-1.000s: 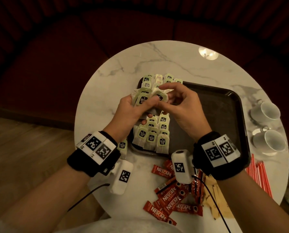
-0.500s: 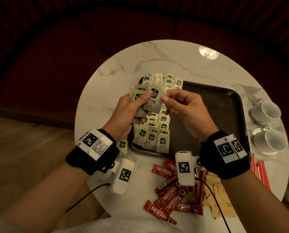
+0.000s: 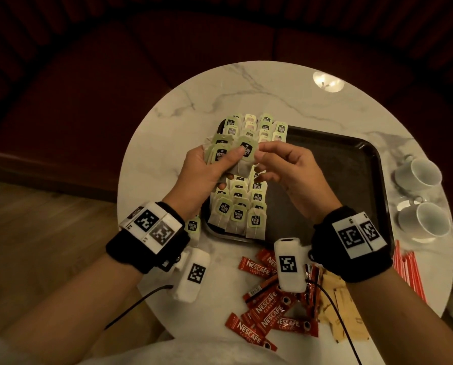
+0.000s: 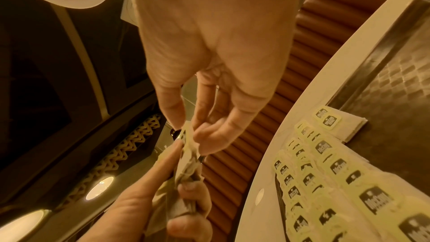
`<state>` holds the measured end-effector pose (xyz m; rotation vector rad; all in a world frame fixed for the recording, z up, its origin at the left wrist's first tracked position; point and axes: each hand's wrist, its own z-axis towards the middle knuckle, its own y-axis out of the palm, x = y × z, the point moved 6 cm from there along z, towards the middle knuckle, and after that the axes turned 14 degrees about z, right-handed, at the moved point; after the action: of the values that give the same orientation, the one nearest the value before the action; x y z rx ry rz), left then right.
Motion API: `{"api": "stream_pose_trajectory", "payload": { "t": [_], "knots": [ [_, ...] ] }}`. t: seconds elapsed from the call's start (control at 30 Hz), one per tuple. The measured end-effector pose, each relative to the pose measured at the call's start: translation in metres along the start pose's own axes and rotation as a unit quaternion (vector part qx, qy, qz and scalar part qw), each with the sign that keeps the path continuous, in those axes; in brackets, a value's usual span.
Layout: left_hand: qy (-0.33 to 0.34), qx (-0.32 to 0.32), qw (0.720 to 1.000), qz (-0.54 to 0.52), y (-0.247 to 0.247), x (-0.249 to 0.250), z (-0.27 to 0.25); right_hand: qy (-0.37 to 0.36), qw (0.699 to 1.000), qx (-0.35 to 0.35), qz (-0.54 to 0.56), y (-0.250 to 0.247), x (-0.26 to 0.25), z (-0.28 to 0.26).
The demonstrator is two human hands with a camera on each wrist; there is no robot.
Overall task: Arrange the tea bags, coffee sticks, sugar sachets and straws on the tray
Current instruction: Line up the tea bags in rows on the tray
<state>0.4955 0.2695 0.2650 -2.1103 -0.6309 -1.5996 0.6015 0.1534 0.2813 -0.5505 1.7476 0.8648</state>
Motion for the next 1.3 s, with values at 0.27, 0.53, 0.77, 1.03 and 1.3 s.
{"api": "stream_pose_trajectory", "payload": {
  "t": [0.27, 0.53, 0.77, 1.03, 1.3],
  "knots": [
    [-0.046, 0.001, 0.998, -0.031, -0.001, -0.014, 0.004, -0.008, 0.997, 0.062, -0.041, -0.021, 0.011, 0.011],
    [-0.119, -0.03, 0.992, -0.034, -0.01, -0.034, 0.004, 0.074, 0.976, 0.185, -0.082, -0.107, 0.052, 0.036],
    [-0.13, -0.027, 0.991, -0.025, -0.016, -0.04, 0.006, 0.108, 0.959, 0.206, -0.16, -0.142, 0.078, 0.066],
    [-0.139, -0.031, 0.989, -0.043, -0.015, -0.043, 0.009, 0.083, 0.952, 0.213, -0.205, -0.137, 0.077, 0.091],
    [-0.146, -0.053, 0.986, -0.063, -0.01, -0.039, 0.01, 0.077, 0.933, 0.237, -0.259, -0.134, 0.068, 0.082]
  ]
}}
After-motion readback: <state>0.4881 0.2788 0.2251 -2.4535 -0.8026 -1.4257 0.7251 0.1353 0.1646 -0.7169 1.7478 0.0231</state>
